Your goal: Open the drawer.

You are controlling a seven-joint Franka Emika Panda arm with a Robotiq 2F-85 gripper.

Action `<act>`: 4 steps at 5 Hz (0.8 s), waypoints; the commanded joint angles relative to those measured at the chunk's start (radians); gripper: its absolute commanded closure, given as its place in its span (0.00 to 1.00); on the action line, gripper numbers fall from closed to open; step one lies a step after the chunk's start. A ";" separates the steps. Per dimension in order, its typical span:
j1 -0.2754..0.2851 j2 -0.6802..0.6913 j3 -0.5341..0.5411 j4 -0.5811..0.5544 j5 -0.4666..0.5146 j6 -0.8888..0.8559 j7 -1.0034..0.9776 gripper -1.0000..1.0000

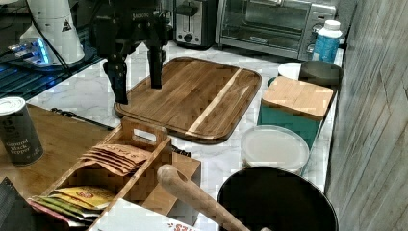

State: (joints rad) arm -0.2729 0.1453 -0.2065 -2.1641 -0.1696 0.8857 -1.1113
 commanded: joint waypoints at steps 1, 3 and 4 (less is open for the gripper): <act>-0.039 0.064 -0.010 0.040 -0.019 0.072 -0.079 0.00; -0.032 0.051 0.004 -0.029 0.059 0.093 -0.012 0.00; -0.024 0.065 -0.007 -0.025 0.065 0.073 -0.005 0.00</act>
State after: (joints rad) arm -0.2952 0.2098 -0.2137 -2.1777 -0.1131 0.9741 -1.1113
